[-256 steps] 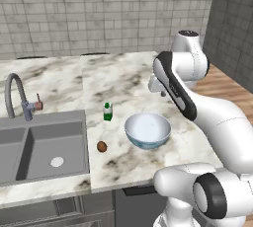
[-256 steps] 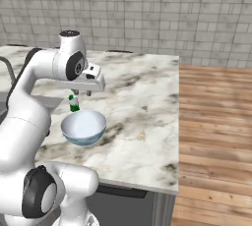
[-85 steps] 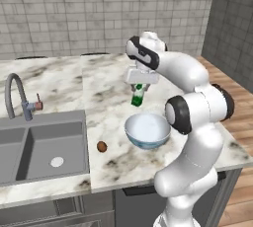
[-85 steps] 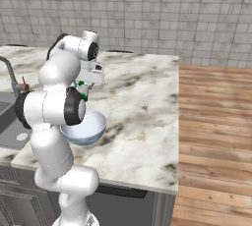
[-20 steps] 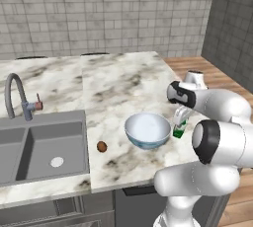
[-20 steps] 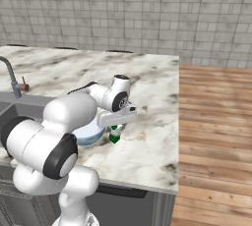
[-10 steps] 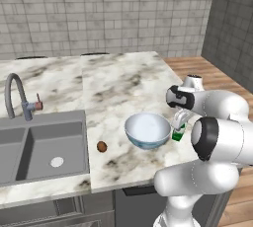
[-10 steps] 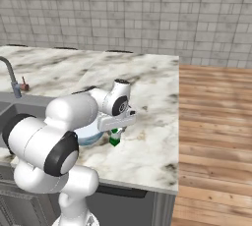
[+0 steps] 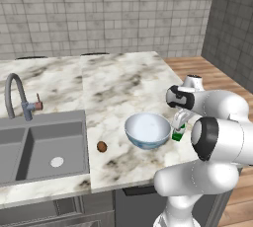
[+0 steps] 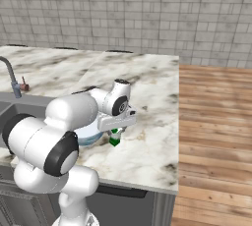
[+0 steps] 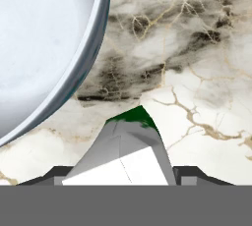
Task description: Gather the eggs and milk located in the vicinity of the sink area and place them right next to the bowl.
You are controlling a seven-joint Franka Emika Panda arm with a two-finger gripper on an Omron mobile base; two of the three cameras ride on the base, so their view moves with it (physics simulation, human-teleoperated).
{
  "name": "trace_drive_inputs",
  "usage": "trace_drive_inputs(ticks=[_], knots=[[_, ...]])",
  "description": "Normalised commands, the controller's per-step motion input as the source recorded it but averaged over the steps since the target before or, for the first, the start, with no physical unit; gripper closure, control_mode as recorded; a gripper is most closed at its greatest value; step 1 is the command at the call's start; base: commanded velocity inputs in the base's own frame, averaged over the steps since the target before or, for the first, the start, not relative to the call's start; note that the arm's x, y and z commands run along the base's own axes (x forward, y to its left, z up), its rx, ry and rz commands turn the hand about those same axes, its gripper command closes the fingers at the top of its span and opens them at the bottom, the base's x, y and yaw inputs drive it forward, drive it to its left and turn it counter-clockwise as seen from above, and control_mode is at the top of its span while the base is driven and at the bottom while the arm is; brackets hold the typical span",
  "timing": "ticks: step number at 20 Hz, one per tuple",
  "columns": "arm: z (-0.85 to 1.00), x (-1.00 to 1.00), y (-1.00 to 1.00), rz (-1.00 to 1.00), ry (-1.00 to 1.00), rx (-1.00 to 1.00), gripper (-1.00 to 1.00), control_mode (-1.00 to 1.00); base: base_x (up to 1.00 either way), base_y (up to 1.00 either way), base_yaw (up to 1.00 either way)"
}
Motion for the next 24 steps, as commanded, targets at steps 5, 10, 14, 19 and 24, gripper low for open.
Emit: trace_drive_inputs(ticks=[5,10,14,19,24], knots=[[0.0,0.0,0.0,0.0,0.0,0.0,-1.0,-1.0,0.0,0.0,0.0],[0.0,0.0,0.0,0.0,0.0,0.0,-1.0,-1.0,0.0,0.0,0.0],[0.2,0.01,0.0,0.0,0.0,0.0,-1.0,-1.0,0.0,0.0,0.0],[0.41,0.02,0.04,0.0,-0.06,0.0,-1.0,-1.0,0.0,0.0,0.0],[0.45,-0.16,0.25,0.0,-0.11,0.01,-1.0,-1.0,0.0,0.0,0.0]])
